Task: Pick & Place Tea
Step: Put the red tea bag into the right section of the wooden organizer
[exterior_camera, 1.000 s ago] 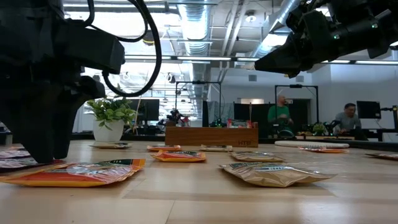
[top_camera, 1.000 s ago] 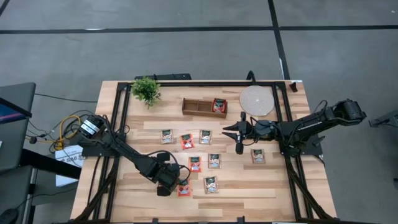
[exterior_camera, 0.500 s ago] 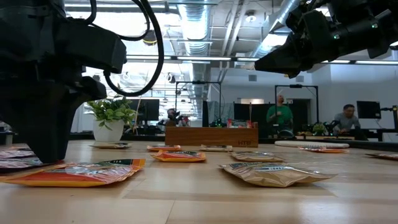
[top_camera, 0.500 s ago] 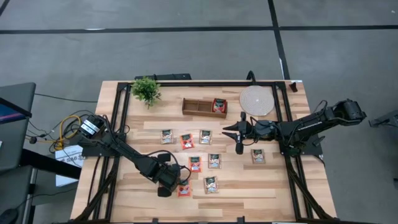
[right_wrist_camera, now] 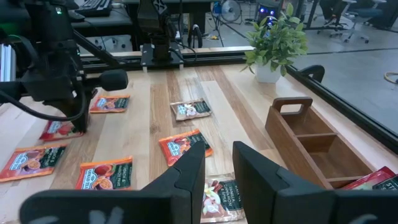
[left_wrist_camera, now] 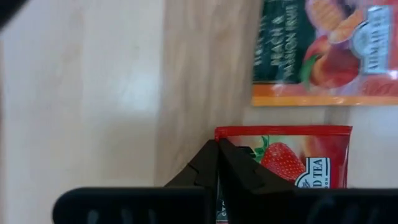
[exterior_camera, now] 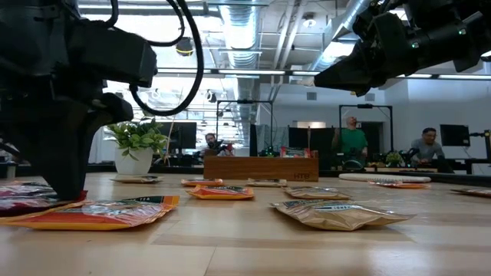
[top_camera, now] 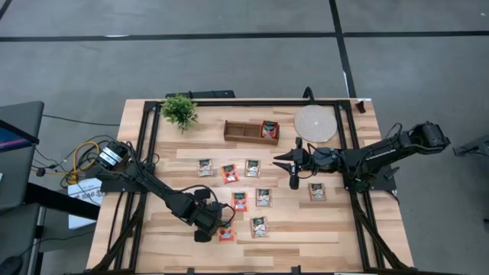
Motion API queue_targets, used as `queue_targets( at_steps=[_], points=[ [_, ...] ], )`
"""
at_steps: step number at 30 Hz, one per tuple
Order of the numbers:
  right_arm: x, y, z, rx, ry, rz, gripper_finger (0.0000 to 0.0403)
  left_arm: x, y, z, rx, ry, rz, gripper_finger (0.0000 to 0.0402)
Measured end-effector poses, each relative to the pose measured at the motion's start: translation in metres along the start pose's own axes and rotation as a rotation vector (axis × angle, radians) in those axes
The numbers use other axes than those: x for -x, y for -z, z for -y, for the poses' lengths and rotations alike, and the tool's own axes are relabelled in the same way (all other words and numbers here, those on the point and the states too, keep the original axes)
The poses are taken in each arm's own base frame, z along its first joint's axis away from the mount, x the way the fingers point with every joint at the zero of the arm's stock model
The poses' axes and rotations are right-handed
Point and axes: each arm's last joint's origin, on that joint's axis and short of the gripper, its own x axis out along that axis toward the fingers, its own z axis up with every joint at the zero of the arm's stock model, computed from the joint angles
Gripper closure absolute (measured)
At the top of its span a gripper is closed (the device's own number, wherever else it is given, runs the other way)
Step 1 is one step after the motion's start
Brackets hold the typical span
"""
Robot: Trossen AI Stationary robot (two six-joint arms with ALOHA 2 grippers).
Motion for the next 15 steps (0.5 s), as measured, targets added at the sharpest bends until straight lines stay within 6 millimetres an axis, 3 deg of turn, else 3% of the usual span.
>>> queue_targets(
  at_steps=[7, 15],
  points=[
    [0.000, -0.001, 0.000, -0.018, -0.001, 0.012, 0.0327, 0.018, -0.008, 0.000, -0.022, -0.099, -0.050, 0.0401],
    [0.000, -0.004, -0.002, -0.042, -0.063, 0.034, 0.0327, 0.066, -0.034, 0.002, -0.133, -0.302, -0.010, 0.0401]
  ],
)
